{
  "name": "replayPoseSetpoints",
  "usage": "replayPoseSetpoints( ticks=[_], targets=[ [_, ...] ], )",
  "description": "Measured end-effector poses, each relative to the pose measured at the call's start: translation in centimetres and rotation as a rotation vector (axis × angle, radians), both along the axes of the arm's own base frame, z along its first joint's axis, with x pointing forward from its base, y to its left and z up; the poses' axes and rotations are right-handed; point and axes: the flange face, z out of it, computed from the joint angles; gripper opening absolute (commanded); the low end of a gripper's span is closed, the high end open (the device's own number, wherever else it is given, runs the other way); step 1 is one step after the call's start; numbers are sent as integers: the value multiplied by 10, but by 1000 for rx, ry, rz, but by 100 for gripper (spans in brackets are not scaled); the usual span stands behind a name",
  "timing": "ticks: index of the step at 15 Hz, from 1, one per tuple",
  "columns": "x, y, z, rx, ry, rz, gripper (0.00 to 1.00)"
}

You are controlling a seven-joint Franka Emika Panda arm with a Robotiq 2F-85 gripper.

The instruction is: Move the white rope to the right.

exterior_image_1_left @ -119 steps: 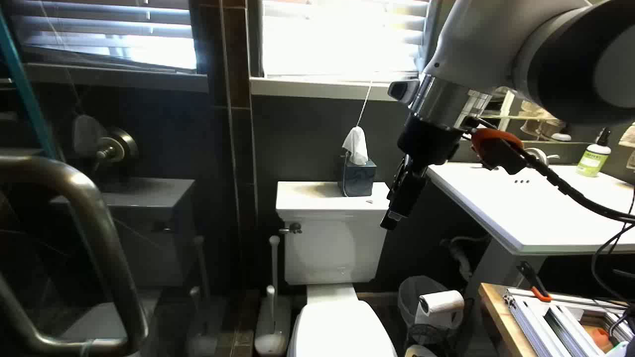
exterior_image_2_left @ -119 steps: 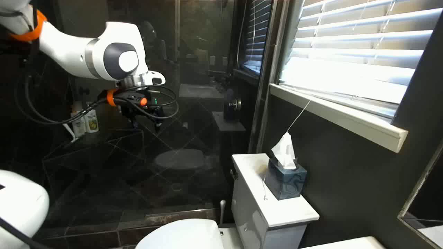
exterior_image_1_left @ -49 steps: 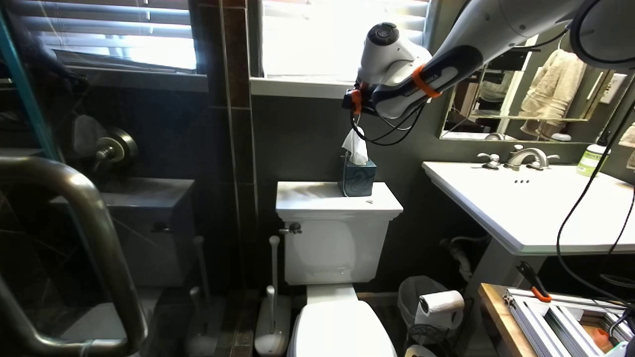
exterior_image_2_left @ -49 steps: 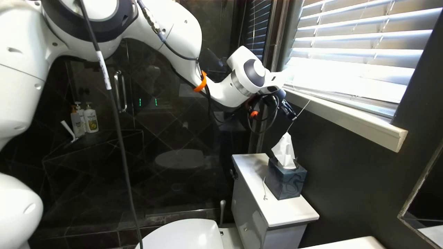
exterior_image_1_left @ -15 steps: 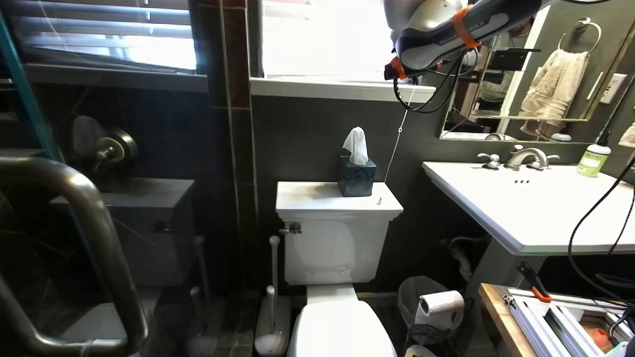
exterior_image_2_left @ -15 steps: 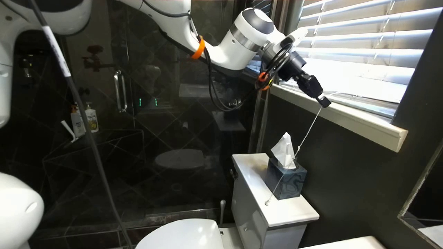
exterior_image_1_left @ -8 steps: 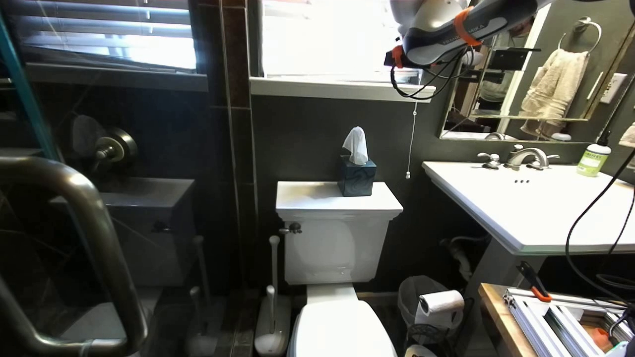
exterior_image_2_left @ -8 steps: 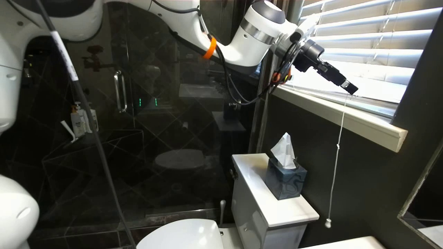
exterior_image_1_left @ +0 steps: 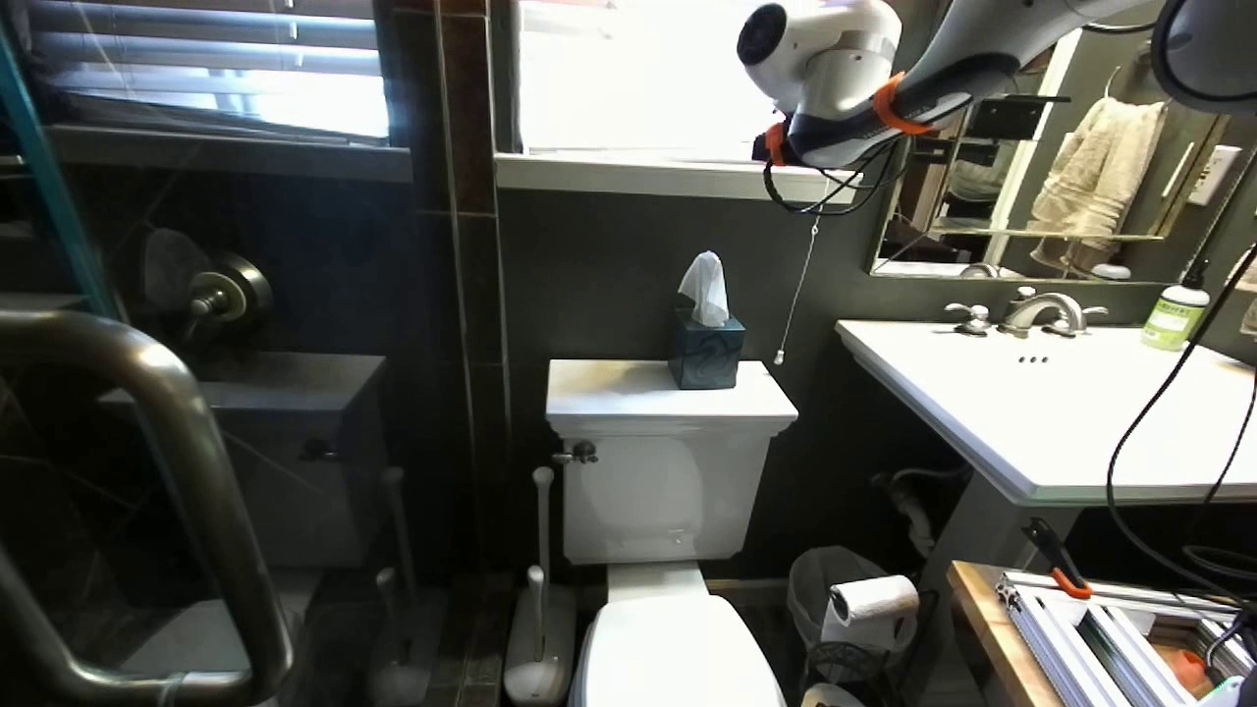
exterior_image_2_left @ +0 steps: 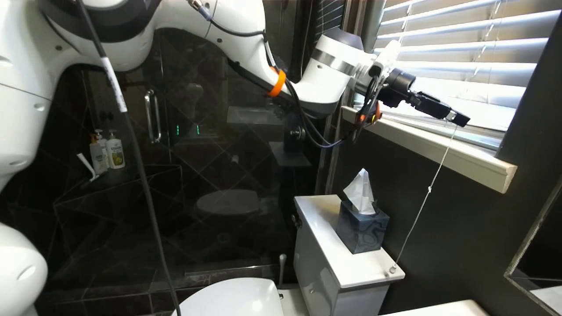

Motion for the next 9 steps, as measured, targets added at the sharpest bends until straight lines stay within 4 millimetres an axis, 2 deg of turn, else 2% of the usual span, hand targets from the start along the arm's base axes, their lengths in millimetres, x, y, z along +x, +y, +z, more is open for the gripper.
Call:
replayPoseSetpoints(
  ticks=[3, 7, 8, 9],
  targets=[
    [10, -4, -27, -4, 63, 6, 66],
    [17, -6, -42, -6, 116, 24, 95],
    [17, -6, -43, -7, 123, 28, 100],
    [18, -6, -43, -9, 128, 31, 100]
  ],
)
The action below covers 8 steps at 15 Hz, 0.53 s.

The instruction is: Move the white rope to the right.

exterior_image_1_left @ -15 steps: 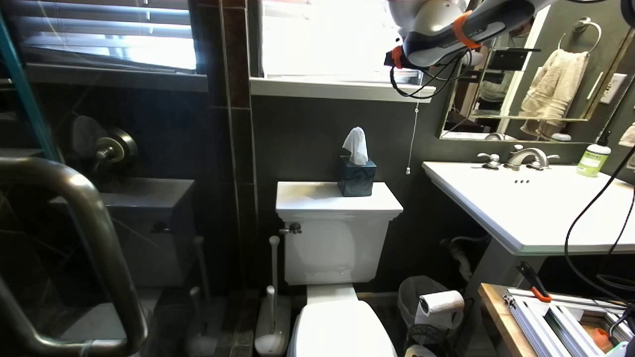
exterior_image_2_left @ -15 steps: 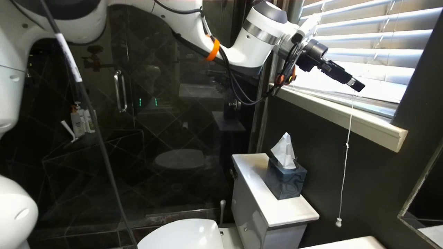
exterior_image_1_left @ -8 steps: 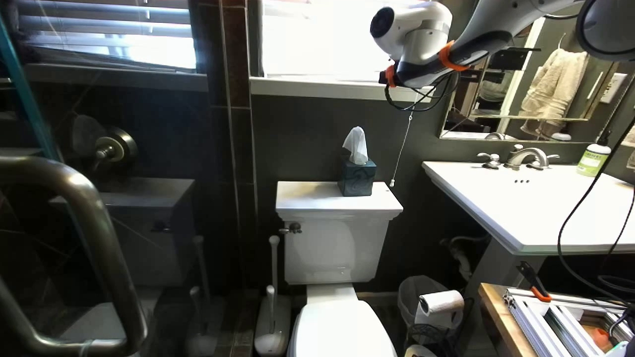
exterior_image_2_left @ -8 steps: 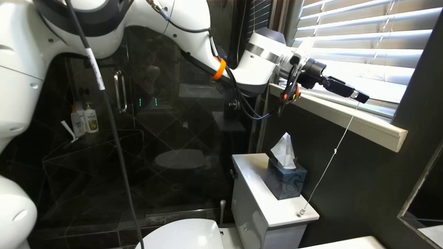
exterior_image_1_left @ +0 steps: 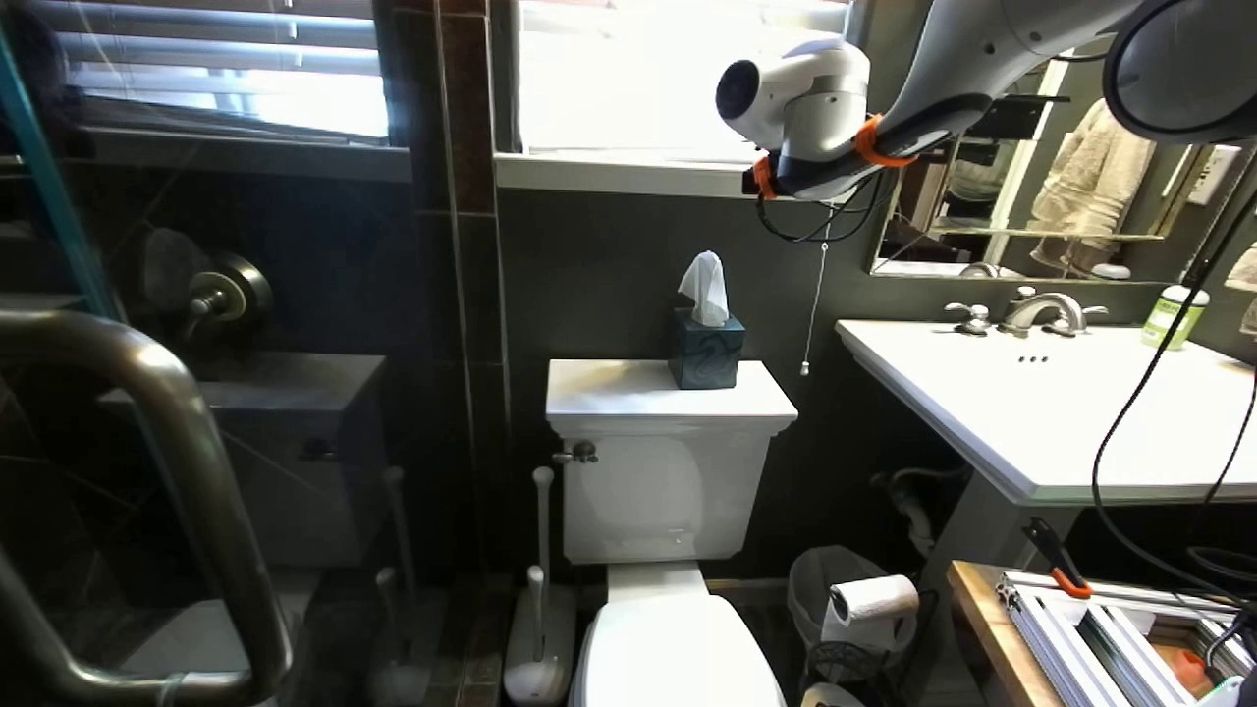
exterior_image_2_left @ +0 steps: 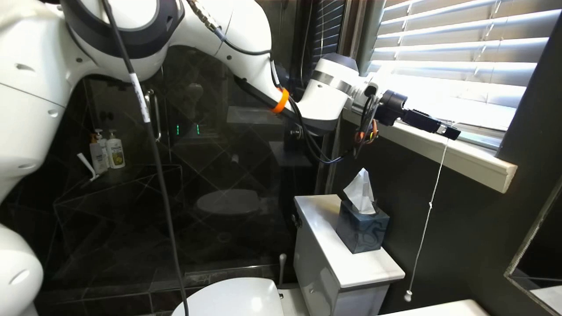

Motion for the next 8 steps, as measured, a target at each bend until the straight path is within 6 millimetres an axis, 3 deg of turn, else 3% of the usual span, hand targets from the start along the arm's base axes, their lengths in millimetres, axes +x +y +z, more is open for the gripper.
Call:
replayPoseSetpoints(
  ticks=[8],
  targets=[
    [2, 0, -8, 67, 116, 39, 100]
  ],
)
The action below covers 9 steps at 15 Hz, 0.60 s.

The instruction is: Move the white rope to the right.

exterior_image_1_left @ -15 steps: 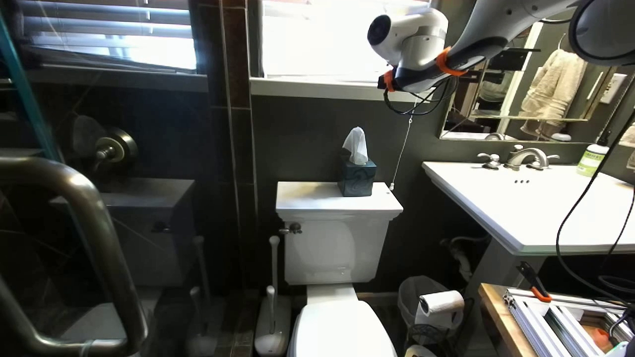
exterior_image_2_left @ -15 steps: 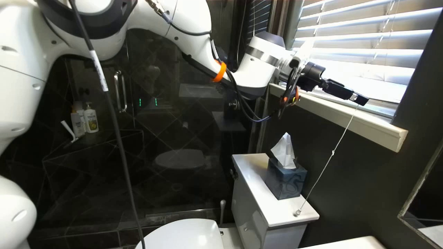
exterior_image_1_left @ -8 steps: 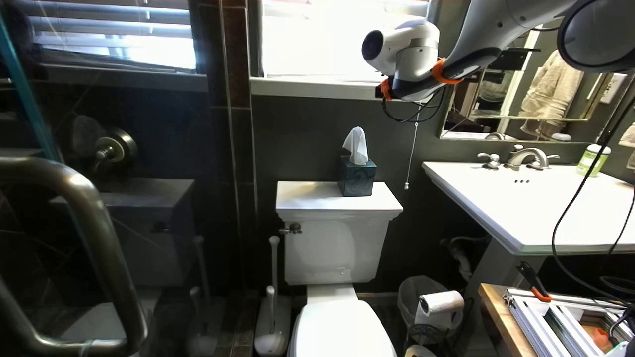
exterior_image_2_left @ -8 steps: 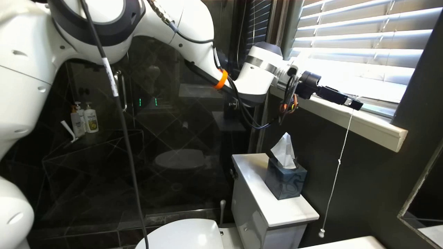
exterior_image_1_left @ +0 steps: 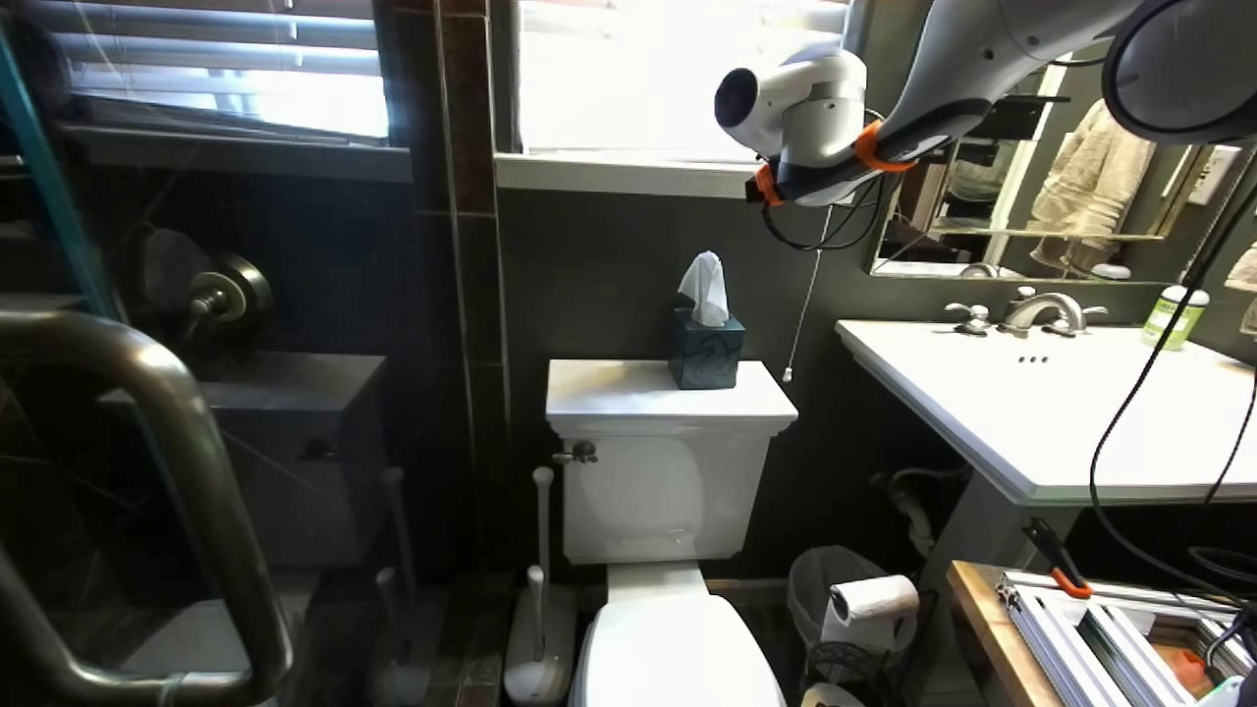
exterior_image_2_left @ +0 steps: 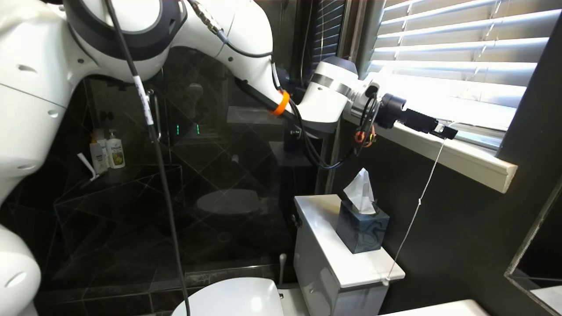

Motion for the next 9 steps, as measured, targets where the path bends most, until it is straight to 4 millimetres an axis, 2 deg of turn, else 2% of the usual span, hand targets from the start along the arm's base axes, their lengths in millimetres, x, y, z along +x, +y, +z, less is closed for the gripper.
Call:
replayPoseSetpoints(
  ticks=[5, 9],
  targets=[
    [-7, -2, -8, 56, 201, 32, 100],
    [-4, 0, -18, 85, 296, 68, 100]
  ],
)
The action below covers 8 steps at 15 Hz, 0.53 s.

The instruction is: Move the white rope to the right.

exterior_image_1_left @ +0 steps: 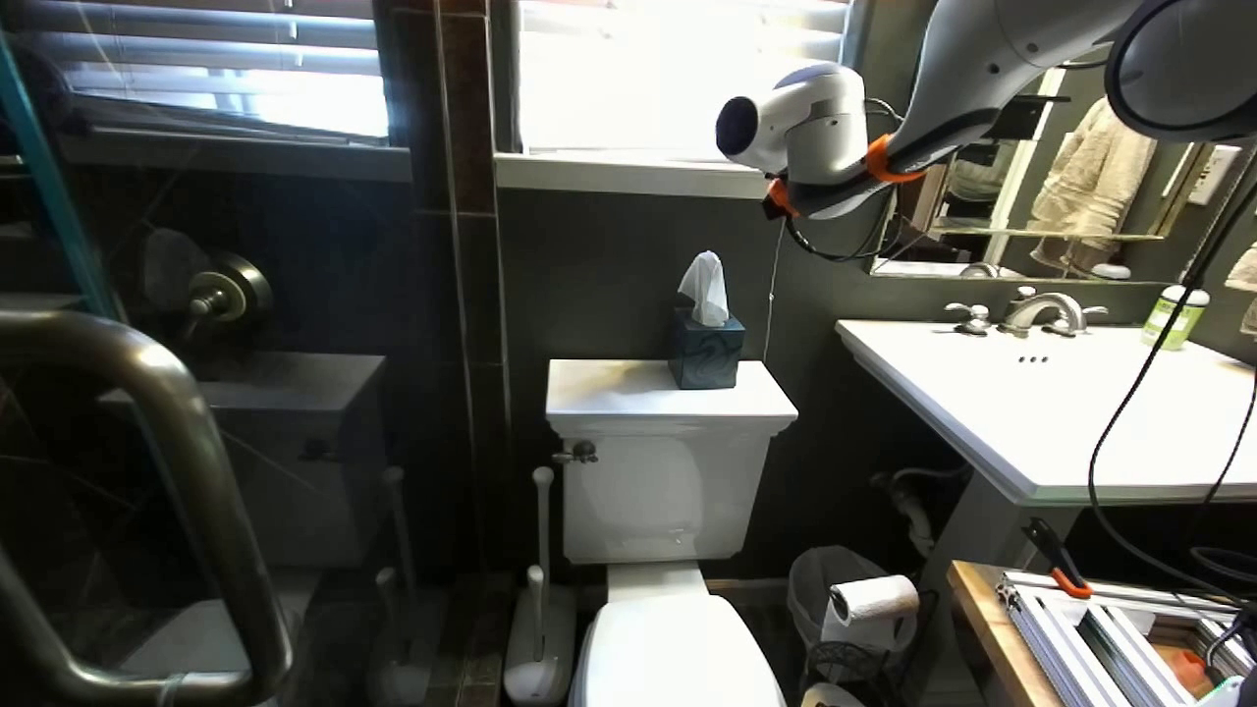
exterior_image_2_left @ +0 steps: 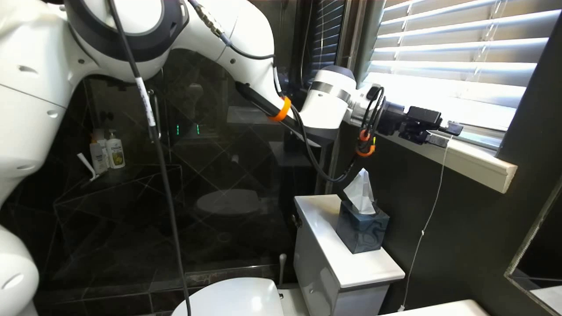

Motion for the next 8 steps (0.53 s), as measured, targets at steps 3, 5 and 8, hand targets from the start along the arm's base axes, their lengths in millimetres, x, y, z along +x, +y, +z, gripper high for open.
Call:
replayPoseSetpoints(
  ticks=[3, 5, 8],
  targets=[
    [9, 12, -6, 65, 32, 38, 100],
    [17, 27, -7, 126, 41, 77, 100],
    [23, 53, 4, 262, 35, 102, 100]
  ],
)
